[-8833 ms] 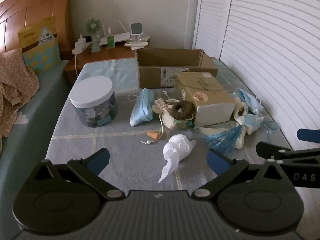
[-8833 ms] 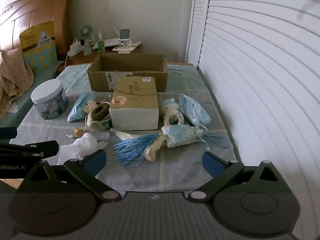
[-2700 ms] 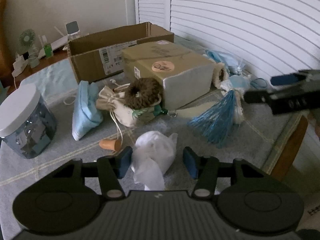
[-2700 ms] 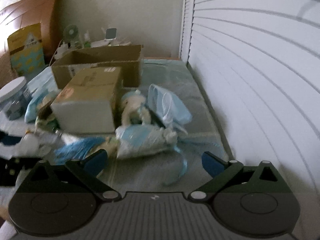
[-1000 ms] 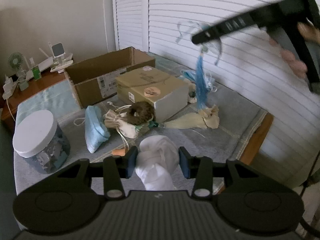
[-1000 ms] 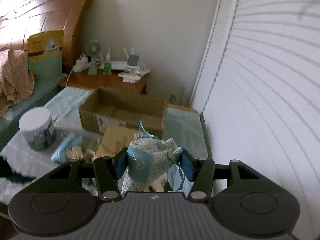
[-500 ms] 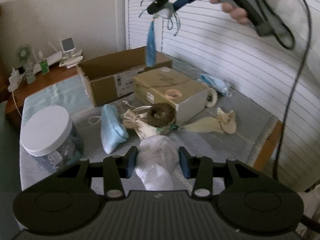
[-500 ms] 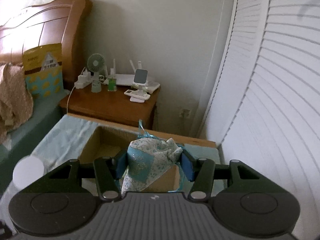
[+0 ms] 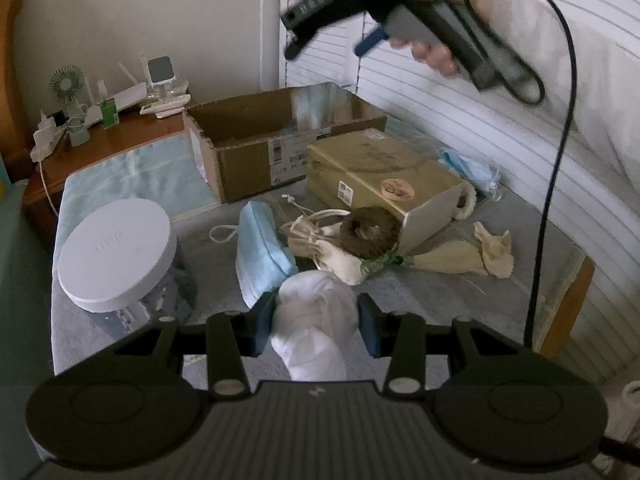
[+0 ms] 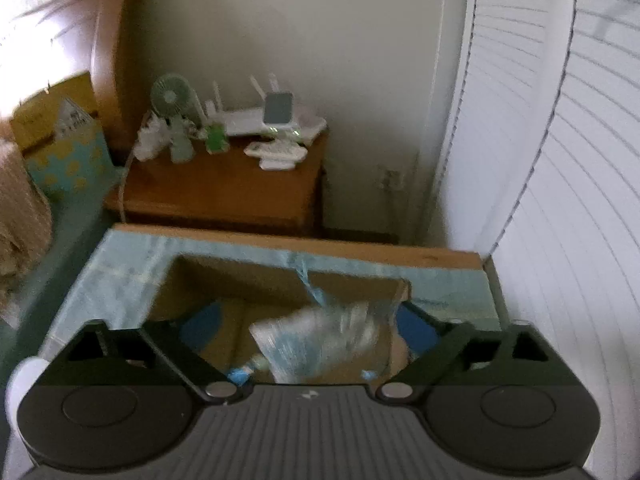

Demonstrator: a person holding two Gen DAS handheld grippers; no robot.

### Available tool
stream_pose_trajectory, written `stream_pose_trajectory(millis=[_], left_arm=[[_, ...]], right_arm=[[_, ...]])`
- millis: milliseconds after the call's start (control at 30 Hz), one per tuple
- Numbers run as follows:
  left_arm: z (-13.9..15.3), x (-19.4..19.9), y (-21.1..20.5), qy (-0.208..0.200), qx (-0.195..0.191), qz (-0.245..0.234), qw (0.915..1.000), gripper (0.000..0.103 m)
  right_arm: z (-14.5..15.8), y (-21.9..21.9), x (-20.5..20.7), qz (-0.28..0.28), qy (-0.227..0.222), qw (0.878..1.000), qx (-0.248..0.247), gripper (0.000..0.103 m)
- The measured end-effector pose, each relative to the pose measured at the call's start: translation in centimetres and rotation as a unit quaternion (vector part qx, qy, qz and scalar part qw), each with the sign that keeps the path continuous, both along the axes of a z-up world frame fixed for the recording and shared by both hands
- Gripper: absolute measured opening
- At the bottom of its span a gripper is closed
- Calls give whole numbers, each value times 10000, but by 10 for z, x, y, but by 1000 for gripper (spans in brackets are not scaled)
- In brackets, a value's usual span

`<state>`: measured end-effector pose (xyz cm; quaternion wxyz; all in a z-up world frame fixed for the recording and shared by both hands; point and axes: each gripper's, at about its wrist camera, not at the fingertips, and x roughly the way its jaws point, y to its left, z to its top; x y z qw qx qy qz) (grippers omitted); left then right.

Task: Organize soft objects
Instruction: 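Carry the sachet into the cardboard box and open the right tool while the left lifts the tissue, then carry the white tissue over the cardboard box and open the left tool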

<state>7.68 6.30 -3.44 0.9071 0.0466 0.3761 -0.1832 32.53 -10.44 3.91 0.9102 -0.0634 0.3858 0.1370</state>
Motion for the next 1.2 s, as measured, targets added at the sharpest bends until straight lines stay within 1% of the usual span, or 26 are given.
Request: stream_pose_trajectory(millis=[100,233,333,467,700,800,933,1100,1200], left_arm=[[0,3,0,6,10,9,10000,43],[3,6,-2,12,40,0,10000,43],[7,8,-3,-1,54,-15,10000,43],[14,11,-7,-34,98,-57,9999,43],[30,25,-15,-124,172,-106,9997,43],[37,37,-17,-153,185,-71,9997,43],[47,54,-19,-234,228,-42,9995,43],[60,85,-22,-322,288,-3,9991,43],[65,109,-23,-389,355,62,9986,43]], right_arm=[[-11,-7,-3,-48,91,9999,-20,102],[-14,-16,-18,-72,33,10000,-35,103],[-14,-24,-39,-50,-127,9999,-3,103],[-17,-34,-67,23,-171,9998,135,103],[-28,-46,-123,117,-334,9992,166,103],[-34,-53,-145,91,-356,9990,259,103],[-42,-61,-169,76,-396,9988,263,103],[-46,-68,-187,131,-469,9983,309,103],[-49,-70,-194,213,-522,9982,225,103]])
